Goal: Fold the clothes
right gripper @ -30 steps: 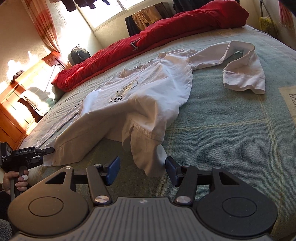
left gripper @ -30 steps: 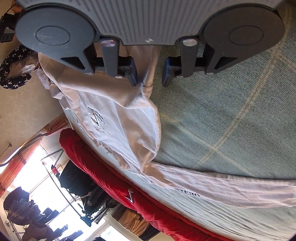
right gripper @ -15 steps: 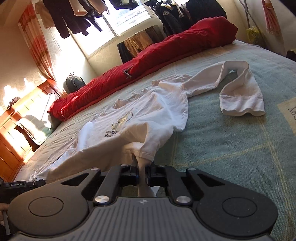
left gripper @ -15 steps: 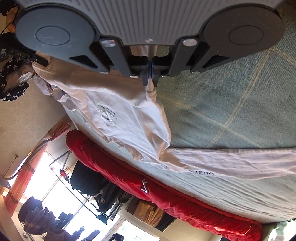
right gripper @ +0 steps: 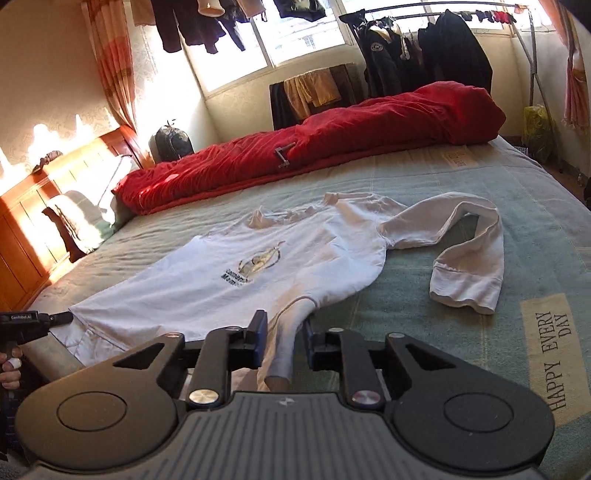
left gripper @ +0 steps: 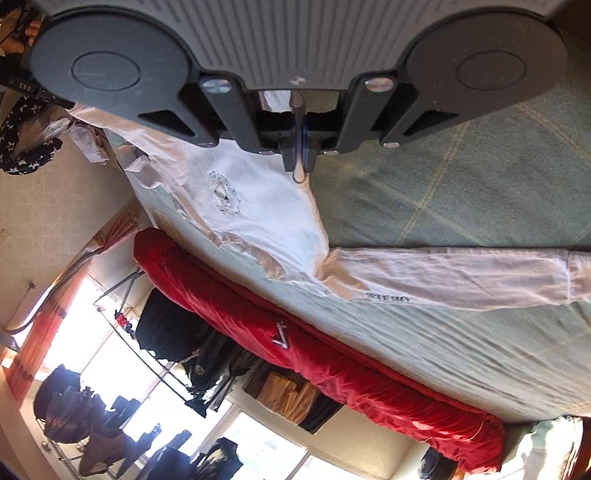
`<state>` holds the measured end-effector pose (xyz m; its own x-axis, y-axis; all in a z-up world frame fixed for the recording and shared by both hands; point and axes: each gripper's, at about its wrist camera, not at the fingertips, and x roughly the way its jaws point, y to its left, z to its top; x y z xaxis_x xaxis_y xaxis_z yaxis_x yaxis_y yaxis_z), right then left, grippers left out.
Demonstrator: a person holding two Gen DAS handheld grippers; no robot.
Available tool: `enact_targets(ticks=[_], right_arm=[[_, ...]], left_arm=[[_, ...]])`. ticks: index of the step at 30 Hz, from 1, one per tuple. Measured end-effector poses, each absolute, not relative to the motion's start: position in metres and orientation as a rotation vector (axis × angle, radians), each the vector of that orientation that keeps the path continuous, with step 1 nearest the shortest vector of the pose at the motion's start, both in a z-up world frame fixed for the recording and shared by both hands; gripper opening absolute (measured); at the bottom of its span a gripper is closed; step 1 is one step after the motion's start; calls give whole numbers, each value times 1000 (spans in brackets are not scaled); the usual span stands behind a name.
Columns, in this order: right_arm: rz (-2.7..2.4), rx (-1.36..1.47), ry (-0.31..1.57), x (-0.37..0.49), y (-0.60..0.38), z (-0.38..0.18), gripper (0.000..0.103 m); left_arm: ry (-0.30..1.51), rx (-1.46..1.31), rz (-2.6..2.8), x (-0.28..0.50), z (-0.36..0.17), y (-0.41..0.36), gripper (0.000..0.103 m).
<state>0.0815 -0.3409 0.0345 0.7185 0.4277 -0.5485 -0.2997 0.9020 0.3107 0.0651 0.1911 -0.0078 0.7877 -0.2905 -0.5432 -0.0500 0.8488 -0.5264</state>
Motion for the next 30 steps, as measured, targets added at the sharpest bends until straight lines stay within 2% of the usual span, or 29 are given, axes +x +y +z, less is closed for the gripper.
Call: enact_targets(ticks=[1,7,11,19,24,27,28,30], right_arm=[[402,187,673,80,-340,31,46],[326,215,718,76,-353,12,50],[314,297,761,87,-367,-11,50],[297,651,808,126,-405,-71,49],[305,753,838,165,-407,-96,47],[331,719,846,182,-396,-97,46],[329,684,849,185,-391,-96,41],[318,604,858,188,-380,-93,15]], left_arm=[[677,-550,-107,65,-13,194,2],[729,-539,-29,64,-30,207,2],[750,-550,-39,67,-40,209,24],[827,-619,-53,79,-75,213,26],[830,-620,-97,81,-76,210,36],[842,-587,-114,84,-74,205,37],[848,-577,-115,86,-74,203,37],[861,-559,-111,89,-76,200,37]])
